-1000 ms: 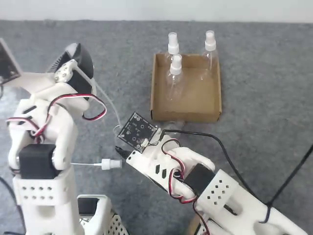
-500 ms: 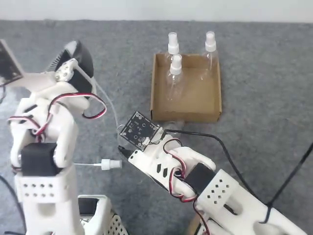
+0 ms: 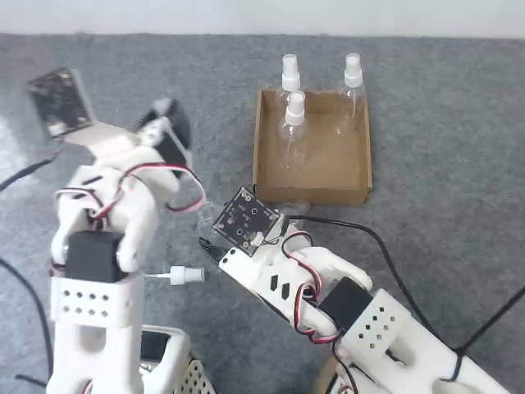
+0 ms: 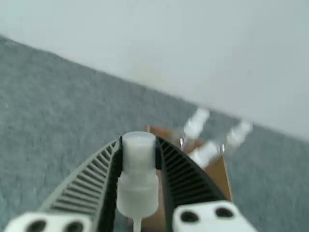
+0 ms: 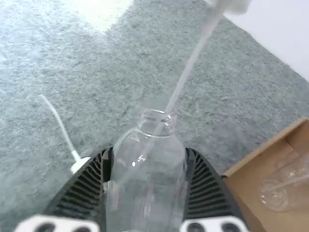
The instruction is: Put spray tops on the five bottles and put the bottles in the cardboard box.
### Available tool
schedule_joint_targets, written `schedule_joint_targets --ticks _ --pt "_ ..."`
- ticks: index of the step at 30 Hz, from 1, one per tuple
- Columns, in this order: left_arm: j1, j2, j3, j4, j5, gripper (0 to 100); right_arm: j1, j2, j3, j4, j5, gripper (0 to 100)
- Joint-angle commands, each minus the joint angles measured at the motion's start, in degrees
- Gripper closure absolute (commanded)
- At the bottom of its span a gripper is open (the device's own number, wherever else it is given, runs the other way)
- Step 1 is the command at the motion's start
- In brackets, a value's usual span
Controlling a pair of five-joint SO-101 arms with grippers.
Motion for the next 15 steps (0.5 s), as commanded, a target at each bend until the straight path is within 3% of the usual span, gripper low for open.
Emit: schedule_joint_targets --ticks 1,4,7,15 --pt "2.99 -4.13 -0.92 4.84 -3.16 99 5.41 -0.66 -0.97 -3.47 -2.11 99.3" --pt "5.36 -6.77 0.92 6.15 -7.65 99 8.57 -0.31 -1.05 -6.02 -6.68 99.3" --pt "6.95 -7.47 4.0 4.92 -10.73 99 8.22 -0.31 -1.14 -6.99 -5.27 99.3" --pt "7.03 -7.56 11.82 -1.58 -10.81 99 7.16 -0.31 -1.32 -8.66 -4.4 99.3"
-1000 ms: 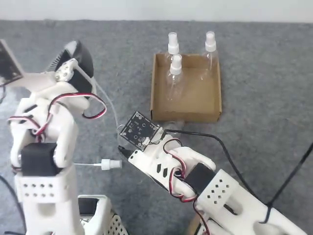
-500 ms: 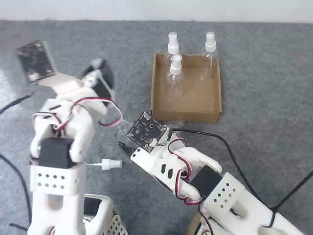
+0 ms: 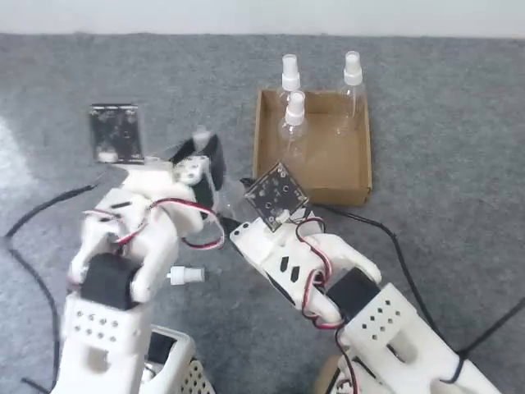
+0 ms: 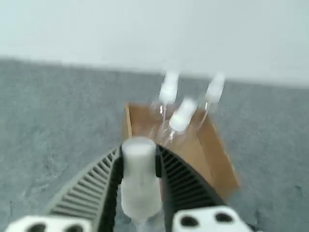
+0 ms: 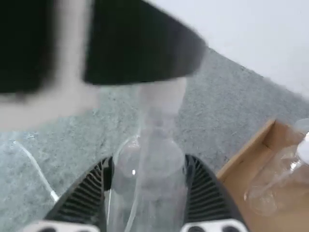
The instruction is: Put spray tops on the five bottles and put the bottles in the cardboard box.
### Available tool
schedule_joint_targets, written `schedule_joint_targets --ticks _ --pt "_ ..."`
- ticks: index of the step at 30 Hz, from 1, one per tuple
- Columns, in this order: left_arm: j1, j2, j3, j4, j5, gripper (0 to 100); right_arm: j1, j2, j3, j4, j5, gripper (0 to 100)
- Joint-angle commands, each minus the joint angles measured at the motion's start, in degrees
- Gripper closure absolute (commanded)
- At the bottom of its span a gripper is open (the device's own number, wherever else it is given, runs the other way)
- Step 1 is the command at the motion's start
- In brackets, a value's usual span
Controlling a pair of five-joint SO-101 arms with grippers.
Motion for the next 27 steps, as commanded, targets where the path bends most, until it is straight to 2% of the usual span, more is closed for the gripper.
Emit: schedule_joint_targets --ticks 1,7,13,21,27 --pt "-0.09 -0.79 1.71 -0.79 -0.79 99 1.27 -0.57 -1.49 -3.47 0.53 99.3" --pt "0.18 -0.97 3.91 -0.53 -0.79 99 1.45 -0.48 -1.49 -6.46 0.62 99.3" --pt "3.25 -1.05 3.56 -0.18 -0.88 99 2.15 2.15 -1.58 -6.46 0.62 99.3" --pt "6.33 -1.05 3.65 2.37 -6.42 99 2.86 2.68 -1.23 -4.7 0.7 99.3" --pt "6.95 -0.97 6.02 1.49 -6.51 99 2.68 1.36 -1.14 -2.42 0.18 99.3"
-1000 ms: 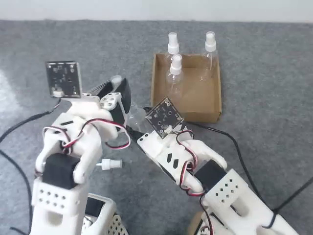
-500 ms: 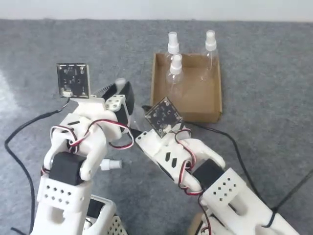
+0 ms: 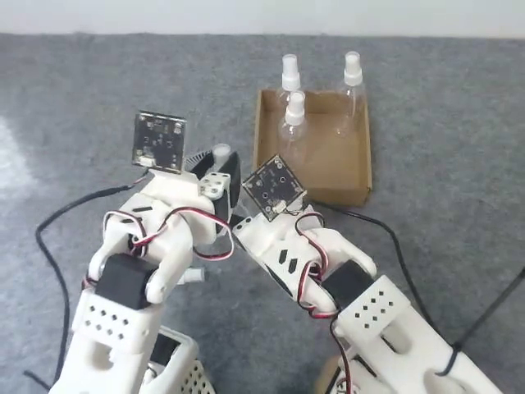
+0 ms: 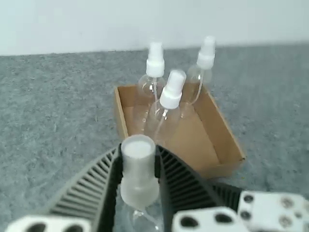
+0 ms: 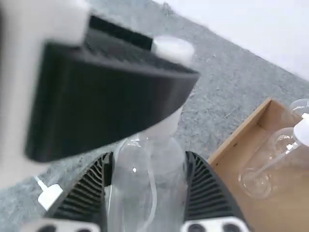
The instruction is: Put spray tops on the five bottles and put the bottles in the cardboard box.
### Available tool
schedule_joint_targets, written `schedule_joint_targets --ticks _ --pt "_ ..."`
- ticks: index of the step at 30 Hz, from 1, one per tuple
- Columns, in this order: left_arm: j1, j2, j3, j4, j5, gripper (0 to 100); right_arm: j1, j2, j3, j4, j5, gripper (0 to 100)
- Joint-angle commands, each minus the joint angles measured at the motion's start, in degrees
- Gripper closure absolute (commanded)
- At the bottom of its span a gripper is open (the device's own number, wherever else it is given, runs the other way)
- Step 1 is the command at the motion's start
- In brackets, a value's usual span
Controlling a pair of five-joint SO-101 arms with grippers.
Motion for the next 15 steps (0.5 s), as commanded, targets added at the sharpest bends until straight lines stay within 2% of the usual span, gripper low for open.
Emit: schedule_joint_targets --ticks 1,4,6,10,15 --pt "0.88 0.09 1.45 1.23 -0.35 99 1.19 -3.12 -1.41 -0.66 0.18 99.3" --pt "0.79 -0.09 1.01 1.41 -0.44 96 1.54 -6.11 -1.32 -0.66 0.09 99.3" --pt "0.18 -0.09 0.13 1.49 -0.53 90 1.54 -7.78 -0.53 -1.63 0.09 99.3" --pt "-2.9 -0.09 -3.65 1.67 -0.62 79 2.42 -8.48 4.4 -9.89 0.26 99.3" --pt "-3.87 -0.09 -8.22 3.52 -3.96 78 7.87 -5.23 5.01 -14.64 0.26 99.4"
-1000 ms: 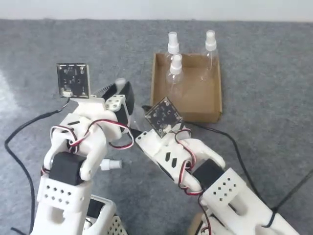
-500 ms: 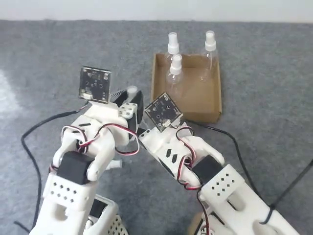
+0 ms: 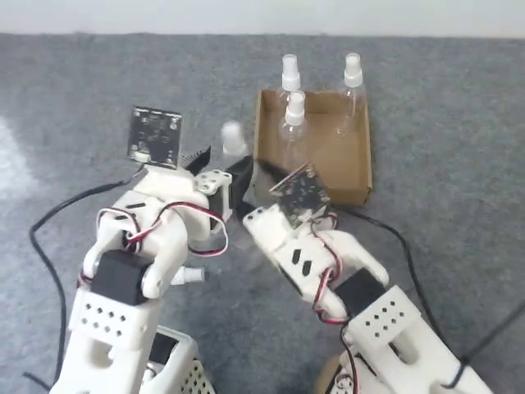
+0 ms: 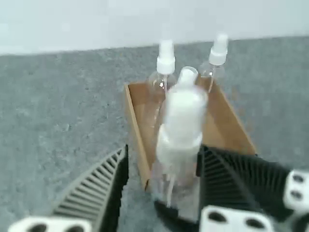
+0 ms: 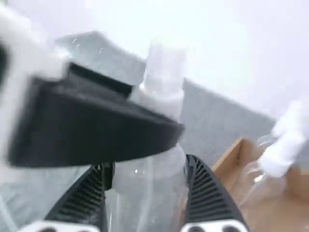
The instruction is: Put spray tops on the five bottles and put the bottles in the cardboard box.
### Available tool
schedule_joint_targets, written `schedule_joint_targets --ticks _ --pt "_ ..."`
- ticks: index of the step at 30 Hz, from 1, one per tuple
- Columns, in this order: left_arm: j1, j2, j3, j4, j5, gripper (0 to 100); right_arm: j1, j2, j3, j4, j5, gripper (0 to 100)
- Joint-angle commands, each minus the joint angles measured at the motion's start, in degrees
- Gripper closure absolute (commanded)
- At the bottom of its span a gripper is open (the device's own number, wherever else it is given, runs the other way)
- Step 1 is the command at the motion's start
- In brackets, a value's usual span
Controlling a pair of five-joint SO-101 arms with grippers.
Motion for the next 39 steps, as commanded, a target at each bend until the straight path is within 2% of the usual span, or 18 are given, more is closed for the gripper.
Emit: schedule_joint_targets --ticks 1,9,12,16,19,24,27,31,35,39 --pt "-0.53 -0.97 -5.67 2.55 -1.23 78 4.44 1.45 -0.97 -4.79 0.35 99.4" --pt "-0.79 -1.05 -10.33 8.79 -1.58 74 8.4 11.82 -2.29 -11.47 0.53 99.4" --pt "-4.66 -1.05 -7.69 8.09 -1.58 74 11.3 15.43 -6.86 -10.77 0.35 99.4" --pt "-10.99 -1.05 -2.42 5.63 -3.96 74 12.35 20.53 -16.44 -4.79 0.26 99.4" --pt "-10.99 -1.05 3.12 4.66 -9.49 74 12.18 24.31 -24.62 -0.13 0.26 99.4" --pt "-10.55 -1.05 10.86 -1.67 -10.29 73 8.75 29.32 -38.59 12.35 -2.99 99.4" --pt "-9.23 -3.16 12.09 -2.11 -10.37 69 5.67 31.78 -44.48 17.54 -3.69 99.4" --pt "-6.95 -13.89 14.29 0.7 -10.37 69 3.56 33.27 -46.51 18.59 -3.69 99.4" --pt "-6.51 -23.65 20.79 -1.85 -10.37 69 1.8 31.52 -46.15 23.25 -3.78 99.4" --pt "-6.42 -25.49 25.71 -5.01 -12.57 69 -0.31 27.21 -46.07 29.14 -3.78 99.4"
